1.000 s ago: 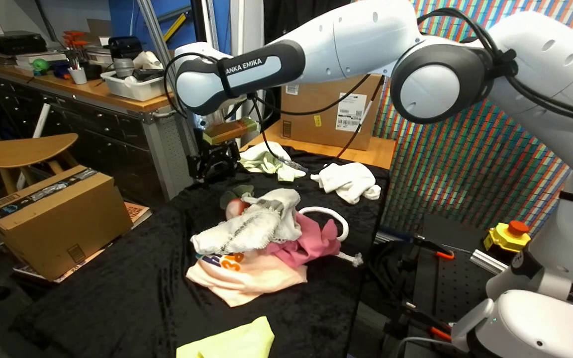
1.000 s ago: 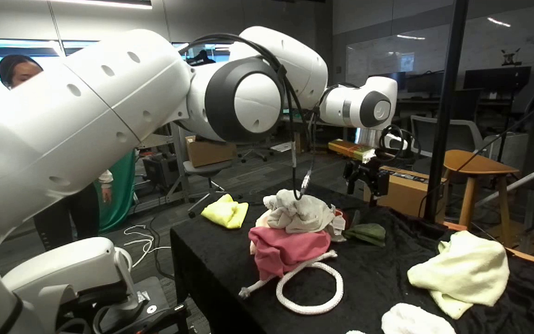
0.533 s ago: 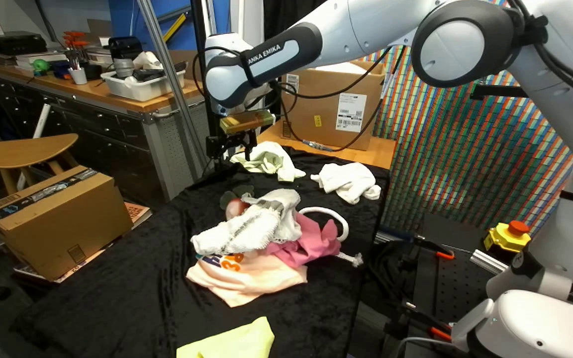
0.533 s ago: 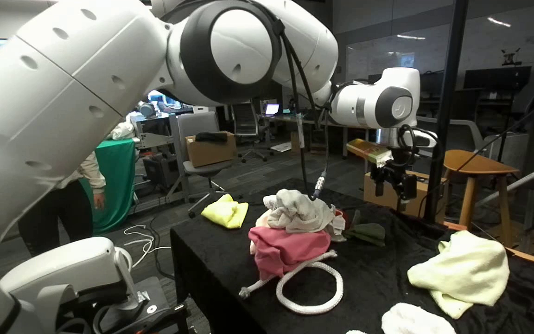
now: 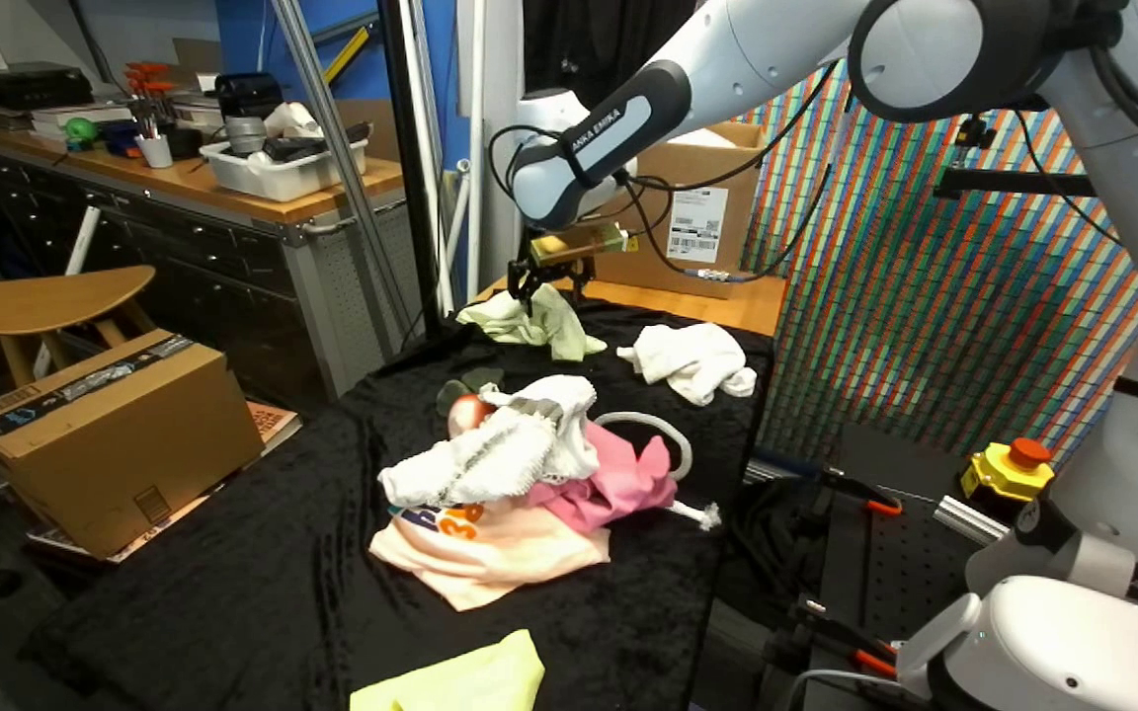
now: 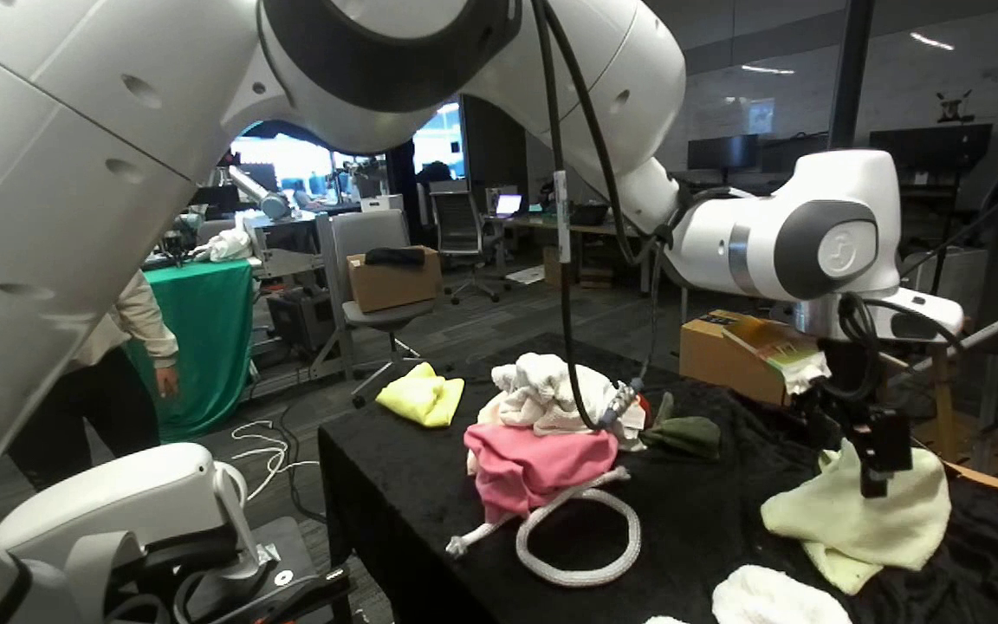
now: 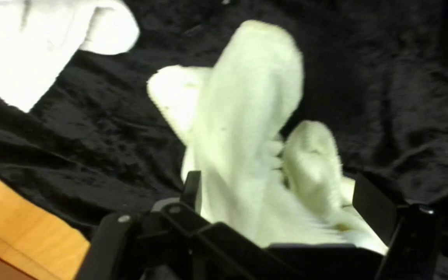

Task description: Put all the items on the table in one place

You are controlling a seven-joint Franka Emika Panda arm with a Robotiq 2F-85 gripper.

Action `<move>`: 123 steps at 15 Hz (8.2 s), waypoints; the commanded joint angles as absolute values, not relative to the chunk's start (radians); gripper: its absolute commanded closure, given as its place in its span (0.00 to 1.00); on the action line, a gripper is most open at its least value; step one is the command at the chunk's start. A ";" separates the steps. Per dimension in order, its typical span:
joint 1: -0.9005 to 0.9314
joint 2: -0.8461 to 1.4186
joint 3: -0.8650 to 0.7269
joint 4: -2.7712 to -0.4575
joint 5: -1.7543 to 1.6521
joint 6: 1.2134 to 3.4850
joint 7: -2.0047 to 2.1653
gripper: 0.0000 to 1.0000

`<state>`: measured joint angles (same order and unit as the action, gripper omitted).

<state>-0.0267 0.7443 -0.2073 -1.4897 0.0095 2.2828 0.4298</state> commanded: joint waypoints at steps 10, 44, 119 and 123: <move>-0.154 0.819 -0.250 -1.472 -0.055 2.580 0.294 0.00; -0.282 0.757 0.024 -1.361 0.132 2.285 -0.159 0.89; -0.097 0.734 0.022 -1.205 0.241 1.681 -0.123 0.00; -0.115 0.732 -0.007 -1.273 0.239 1.723 -0.046 0.00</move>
<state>-0.1057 0.7526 0.0082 -1.2158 0.2401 1.6818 -0.1093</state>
